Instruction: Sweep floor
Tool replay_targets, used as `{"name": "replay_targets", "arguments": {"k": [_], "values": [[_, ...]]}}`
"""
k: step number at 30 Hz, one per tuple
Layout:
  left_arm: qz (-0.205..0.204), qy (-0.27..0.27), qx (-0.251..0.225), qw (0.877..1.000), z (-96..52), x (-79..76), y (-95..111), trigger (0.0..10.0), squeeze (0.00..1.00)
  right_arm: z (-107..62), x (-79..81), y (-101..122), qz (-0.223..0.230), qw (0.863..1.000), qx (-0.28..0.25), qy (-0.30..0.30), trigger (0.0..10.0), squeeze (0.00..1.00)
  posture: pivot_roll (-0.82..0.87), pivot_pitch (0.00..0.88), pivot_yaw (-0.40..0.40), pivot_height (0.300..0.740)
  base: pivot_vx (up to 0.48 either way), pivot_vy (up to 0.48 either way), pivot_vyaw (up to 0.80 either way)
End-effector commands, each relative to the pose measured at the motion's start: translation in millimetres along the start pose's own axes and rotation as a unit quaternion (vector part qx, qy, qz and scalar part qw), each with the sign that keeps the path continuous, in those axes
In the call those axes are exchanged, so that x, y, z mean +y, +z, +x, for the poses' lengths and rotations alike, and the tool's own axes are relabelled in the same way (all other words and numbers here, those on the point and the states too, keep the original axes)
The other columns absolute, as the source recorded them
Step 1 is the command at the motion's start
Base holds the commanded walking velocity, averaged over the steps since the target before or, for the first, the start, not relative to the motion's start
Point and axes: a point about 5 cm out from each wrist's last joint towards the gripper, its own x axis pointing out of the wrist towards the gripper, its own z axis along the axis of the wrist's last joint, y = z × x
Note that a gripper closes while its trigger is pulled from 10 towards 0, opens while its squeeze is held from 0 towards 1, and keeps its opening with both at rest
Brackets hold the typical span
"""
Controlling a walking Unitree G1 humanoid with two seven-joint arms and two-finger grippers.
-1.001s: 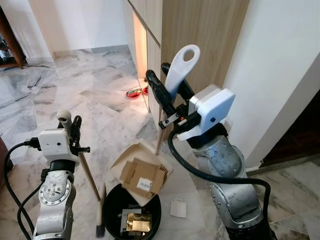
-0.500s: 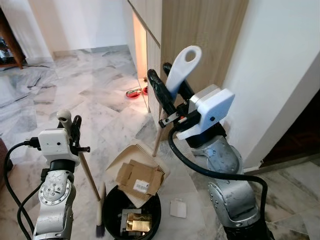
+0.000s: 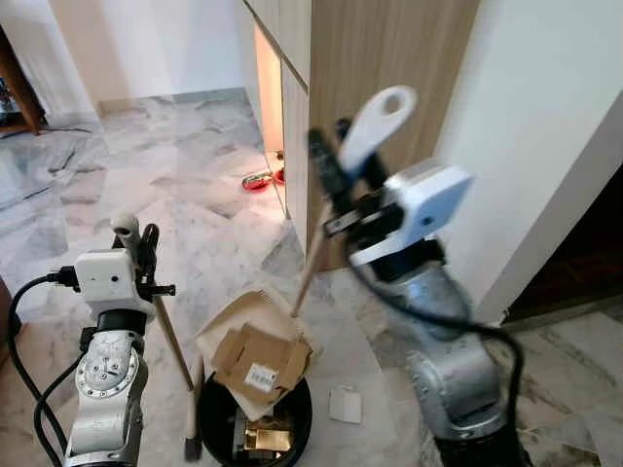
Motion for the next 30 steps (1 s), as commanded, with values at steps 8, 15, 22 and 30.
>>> {"name": "replay_targets", "arguments": {"k": [8, 15, 22, 30], "values": [[0.002, -0.002, -0.029, 1.000, 4.8, 0.0, 8.7, 10.0, 0.00, 4.5, -5.5, 15.0, -0.012, 0.999, -0.042, -0.006, 10.0, 0.00, 0.12, 0.000, 0.005, 0.740, 0.000, 0.000, 0.00], [0.001, -0.003, -0.029, 1.000, 5.0, -0.8, 8.7, 10.0, 0.00, 5.2, -7.9, 13.1, 0.034, 0.999, -0.031, -0.028, 10.0, 0.00, 0.11, 0.000, 0.004, 0.740, 0.000, 0.000, 0.00], [0.000, -0.003, -0.028, 1.000, 4.7, -1.5, 8.2, 10.0, 0.00, 4.3, -5.2, 12.1, 0.022, 0.999, -0.030, -0.015, 10.0, 0.00, 0.12, 0.000, 0.002, 0.740, 0.000, 0.000, 0.00], [0.000, -0.002, -0.028, 1.000, 4.3, -0.9, 8.2, 10.0, 0.00, 5.0, -3.4, 13.2, -0.009, 0.999, -0.037, 0.001, 10.0, 0.00, 0.11, 0.000, 0.001, 0.740, 0.000, 0.000, 0.00]]}}
